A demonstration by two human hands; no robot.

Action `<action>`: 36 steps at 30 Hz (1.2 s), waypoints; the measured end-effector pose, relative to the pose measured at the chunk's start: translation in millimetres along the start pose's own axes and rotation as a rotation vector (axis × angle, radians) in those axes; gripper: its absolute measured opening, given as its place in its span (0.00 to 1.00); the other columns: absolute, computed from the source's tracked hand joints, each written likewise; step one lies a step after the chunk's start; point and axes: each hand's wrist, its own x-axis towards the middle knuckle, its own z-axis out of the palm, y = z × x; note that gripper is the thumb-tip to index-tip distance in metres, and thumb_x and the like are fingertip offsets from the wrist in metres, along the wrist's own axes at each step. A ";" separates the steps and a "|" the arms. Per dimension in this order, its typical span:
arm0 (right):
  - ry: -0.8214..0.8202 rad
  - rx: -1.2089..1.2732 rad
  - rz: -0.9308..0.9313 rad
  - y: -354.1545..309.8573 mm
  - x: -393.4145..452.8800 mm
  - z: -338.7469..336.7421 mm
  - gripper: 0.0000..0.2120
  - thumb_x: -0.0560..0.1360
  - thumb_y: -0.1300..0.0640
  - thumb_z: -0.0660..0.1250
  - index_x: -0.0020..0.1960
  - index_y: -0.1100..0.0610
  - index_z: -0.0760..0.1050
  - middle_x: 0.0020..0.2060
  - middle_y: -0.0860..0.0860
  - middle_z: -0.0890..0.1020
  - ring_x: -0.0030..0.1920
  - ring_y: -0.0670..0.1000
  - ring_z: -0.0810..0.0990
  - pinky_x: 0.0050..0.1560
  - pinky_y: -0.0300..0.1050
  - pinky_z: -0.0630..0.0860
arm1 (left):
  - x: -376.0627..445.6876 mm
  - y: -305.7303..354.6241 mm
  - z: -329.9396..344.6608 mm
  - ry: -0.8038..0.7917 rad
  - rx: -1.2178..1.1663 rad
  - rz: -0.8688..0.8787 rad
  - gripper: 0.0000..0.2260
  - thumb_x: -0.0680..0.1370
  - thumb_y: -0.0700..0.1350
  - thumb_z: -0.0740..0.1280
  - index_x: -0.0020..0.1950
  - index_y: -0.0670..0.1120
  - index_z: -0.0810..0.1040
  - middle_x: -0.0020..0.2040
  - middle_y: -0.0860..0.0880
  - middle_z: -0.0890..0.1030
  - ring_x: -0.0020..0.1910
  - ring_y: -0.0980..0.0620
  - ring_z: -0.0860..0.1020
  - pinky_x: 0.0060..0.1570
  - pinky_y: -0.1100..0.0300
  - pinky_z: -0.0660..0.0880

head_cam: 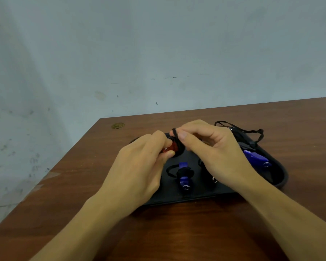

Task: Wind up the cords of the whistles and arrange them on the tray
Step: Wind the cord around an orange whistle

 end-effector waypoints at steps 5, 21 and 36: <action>0.021 -0.067 -0.012 -0.1 -2.3 1.9 0.09 0.79 0.59 0.68 0.54 0.48 0.83 0.45 0.39 0.86 0.47 0.40 0.83 0.47 0.35 0.79 | -4.8 -7.6 2.6 0.017 -0.323 -0.180 0.02 0.80 0.49 0.63 0.49 0.52 0.71 0.39 0.56 0.79 0.35 0.53 0.80 0.34 0.53 0.77; -0.109 -0.394 -0.299 1.2 -4.5 3.6 0.09 0.79 0.59 0.67 0.58 0.54 0.82 0.50 0.44 0.80 0.53 0.46 0.81 0.51 0.38 0.77 | -2.1 3.6 11.6 -0.186 -1.322 -0.720 0.15 0.80 0.51 0.65 0.57 0.40 0.79 0.44 0.41 0.78 0.39 0.45 0.76 0.34 0.52 0.77; -0.015 -0.939 -0.510 -8.0 -4.6 -3.3 0.10 0.78 0.51 0.66 0.56 0.50 0.82 0.49 0.44 0.82 0.48 0.48 0.78 0.46 0.43 0.76 | 0.9 9.5 18.9 0.024 -1.019 -0.775 0.13 0.85 0.46 0.57 0.45 0.41 0.75 0.33 0.45 0.68 0.27 0.47 0.64 0.27 0.55 0.67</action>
